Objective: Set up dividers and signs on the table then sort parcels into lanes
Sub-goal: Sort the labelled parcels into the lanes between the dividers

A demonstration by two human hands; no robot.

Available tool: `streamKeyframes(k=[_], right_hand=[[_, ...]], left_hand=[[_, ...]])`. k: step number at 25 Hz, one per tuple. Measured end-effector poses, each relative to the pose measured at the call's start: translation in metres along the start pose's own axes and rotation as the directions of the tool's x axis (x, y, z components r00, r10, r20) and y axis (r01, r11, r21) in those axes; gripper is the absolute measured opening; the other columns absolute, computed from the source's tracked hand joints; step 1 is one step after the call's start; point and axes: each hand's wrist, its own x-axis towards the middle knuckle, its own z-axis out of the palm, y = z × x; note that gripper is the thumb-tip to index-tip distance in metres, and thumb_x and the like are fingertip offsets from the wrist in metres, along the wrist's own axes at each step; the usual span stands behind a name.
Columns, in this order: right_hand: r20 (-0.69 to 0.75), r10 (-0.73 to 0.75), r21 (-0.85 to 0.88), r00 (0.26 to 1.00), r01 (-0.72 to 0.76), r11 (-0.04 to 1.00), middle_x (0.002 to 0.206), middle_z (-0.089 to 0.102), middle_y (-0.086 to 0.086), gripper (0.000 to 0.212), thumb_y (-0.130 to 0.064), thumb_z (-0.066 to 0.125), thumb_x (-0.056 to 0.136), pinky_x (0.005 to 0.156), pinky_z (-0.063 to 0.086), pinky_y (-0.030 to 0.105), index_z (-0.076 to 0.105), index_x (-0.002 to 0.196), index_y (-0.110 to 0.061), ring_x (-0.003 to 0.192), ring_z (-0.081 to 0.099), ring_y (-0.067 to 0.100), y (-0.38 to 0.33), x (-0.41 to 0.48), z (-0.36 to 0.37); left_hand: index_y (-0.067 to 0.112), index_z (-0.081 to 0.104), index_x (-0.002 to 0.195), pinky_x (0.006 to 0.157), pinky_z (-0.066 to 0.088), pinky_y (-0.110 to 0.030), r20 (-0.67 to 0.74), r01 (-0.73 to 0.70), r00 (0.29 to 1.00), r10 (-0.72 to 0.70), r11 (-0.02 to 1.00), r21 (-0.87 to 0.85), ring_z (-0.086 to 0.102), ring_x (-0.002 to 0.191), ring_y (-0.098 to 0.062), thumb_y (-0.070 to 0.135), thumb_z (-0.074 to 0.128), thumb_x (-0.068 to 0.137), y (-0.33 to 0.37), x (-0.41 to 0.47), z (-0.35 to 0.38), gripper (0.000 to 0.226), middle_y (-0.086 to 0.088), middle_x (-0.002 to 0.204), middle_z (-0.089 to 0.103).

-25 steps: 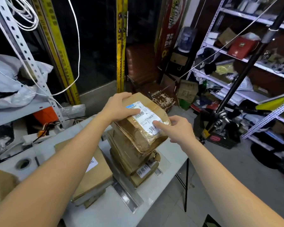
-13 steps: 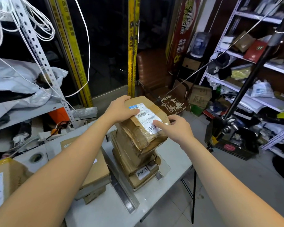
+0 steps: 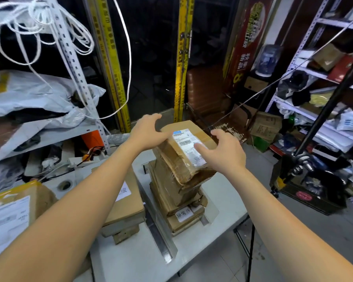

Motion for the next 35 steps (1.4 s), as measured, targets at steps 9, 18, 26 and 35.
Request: streamKeyframes(k=[9, 18, 26, 35], right_hand=[[0.227, -0.593, 0.118, 0.773, 0.583, 0.804, 0.142, 0.059, -0.001, 0.065, -0.051, 0.066, 0.088, 0.103, 0.048, 0.046, 0.050, 0.145, -0.025, 0.135, 0.047, 0.026, -0.157, -0.038, 0.067], [0.386, -0.792, 0.252, 0.473, 0.772, 0.583, 0.140, 0.060, 0.003, 0.062, -0.046, 0.067, 0.089, 0.100, 0.051, 0.047, 0.051, 0.144, -0.023, 0.134, 0.049, 0.028, -0.326, -0.172, 0.163], [0.470, -0.793, 0.321, 0.387, 0.763, 0.562, 0.142, 0.060, 0.004, 0.061, -0.043, 0.068, 0.086, 0.105, 0.048, 0.041, 0.056, 0.141, -0.021, 0.133, 0.053, 0.025, -0.467, -0.335, 0.294], [0.727, -0.630, 0.377, 0.273, 0.608, 0.699, 0.140, 0.062, 0.003, 0.057, -0.038, 0.071, 0.091, 0.101, 0.050, 0.038, 0.055, 0.143, -0.019, 0.123, 0.060, 0.022, -0.577, -0.506, 0.442]], left_hand=[[0.025, 0.045, 0.149, 0.099, 0.051, -0.048, -0.213, 0.322, 0.944, -0.253, 0.847, 0.423, 0.054, 0.130, -0.029, 0.059, 0.063, 0.087, -0.109, -0.161, -0.139, 0.073, -0.004, 0.146, 0.055], [0.024, 0.037, 0.155, 0.102, 0.050, -0.046, -0.410, 0.720, 0.694, -0.592, 0.586, 0.372, 0.051, 0.134, -0.028, 0.056, 0.059, 0.094, -0.247, -0.378, -0.240, 0.073, -0.005, 0.151, 0.050], [0.025, 0.060, 0.124, 0.081, 0.054, -0.041, -0.363, 0.845, 0.532, -0.765, 0.452, 0.286, 0.063, 0.108, -0.033, 0.058, 0.062, 0.084, -0.447, -0.554, -0.310, 0.052, -0.007, 0.123, 0.064], [0.007, 0.049, 0.140, 0.088, 0.045, -0.038, -0.124, 0.941, 0.266, -0.956, 0.286, -0.180, 0.057, 0.122, -0.034, 0.066, 0.063, 0.072, -0.622, -0.686, -0.324, 0.091, -0.014, 0.137, 0.057]])
